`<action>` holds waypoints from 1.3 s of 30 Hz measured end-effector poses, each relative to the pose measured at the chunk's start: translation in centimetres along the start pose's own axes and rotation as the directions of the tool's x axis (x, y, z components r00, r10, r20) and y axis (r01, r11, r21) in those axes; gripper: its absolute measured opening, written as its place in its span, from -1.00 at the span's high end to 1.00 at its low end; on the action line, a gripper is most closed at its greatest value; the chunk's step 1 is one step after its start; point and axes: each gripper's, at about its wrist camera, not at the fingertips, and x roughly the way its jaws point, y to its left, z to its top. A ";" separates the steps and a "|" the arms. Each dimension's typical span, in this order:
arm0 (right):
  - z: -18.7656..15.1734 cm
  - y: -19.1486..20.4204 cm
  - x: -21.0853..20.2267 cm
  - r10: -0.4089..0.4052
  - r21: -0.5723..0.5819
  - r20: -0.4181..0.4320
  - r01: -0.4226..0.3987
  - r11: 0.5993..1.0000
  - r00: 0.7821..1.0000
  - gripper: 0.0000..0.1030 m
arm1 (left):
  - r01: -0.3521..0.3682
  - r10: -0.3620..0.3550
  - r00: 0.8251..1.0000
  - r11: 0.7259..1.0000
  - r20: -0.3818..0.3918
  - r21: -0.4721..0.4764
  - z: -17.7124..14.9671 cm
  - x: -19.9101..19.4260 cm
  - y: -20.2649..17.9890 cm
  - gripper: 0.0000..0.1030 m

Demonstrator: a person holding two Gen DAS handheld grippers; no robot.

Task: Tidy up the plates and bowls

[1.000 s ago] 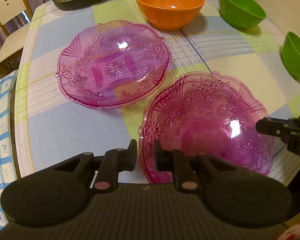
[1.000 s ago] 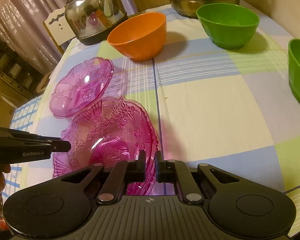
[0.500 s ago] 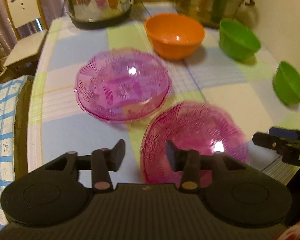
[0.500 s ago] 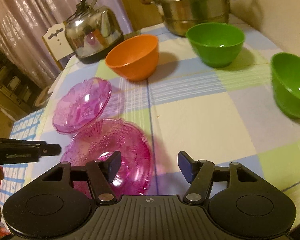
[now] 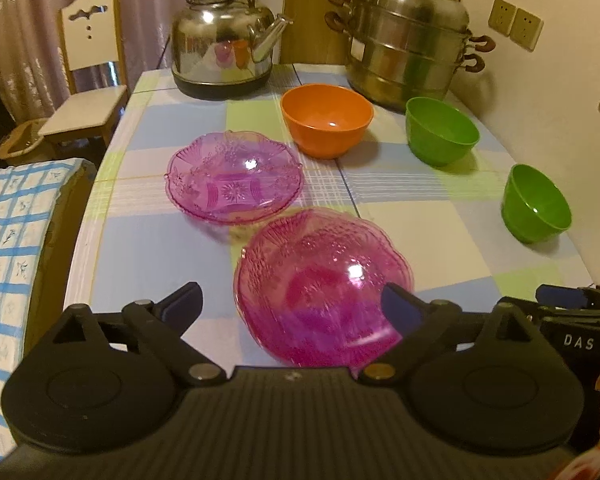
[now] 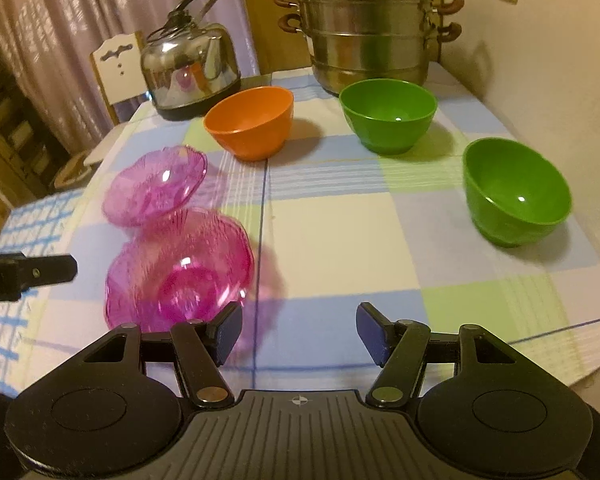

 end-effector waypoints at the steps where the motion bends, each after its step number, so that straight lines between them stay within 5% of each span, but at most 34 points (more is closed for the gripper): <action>1: -0.4 0.0 -0.4 -0.004 -0.012 0.000 0.004 1.000 1.000 -0.23 | -0.002 0.002 1.000 1.000 0.007 -0.004 -0.6 -0.6 -0.3 -0.87; 19: -3.9 0.2 -3.8 -0.019 -0.088 -0.001 0.018 0.996 1.000 -0.24 | -0.027 0.027 1.000 0.999 0.004 -0.025 -6.9 -4.0 -2.3 -0.87; 28: -2.6 -0.2 -3.8 0.061 0.002 0.009 -0.061 0.998 0.998 -0.24 | 0.002 -0.001 0.999 0.999 0.040 -0.047 -5.3 -4.7 -1.2 -0.87; 39: 3.8 1.4 -1.0 0.223 0.059 0.026 -0.224 0.973 0.975 -0.24 | 0.014 -0.012 0.999 0.998 0.042 -0.062 0.2 -3.3 4.3 -0.87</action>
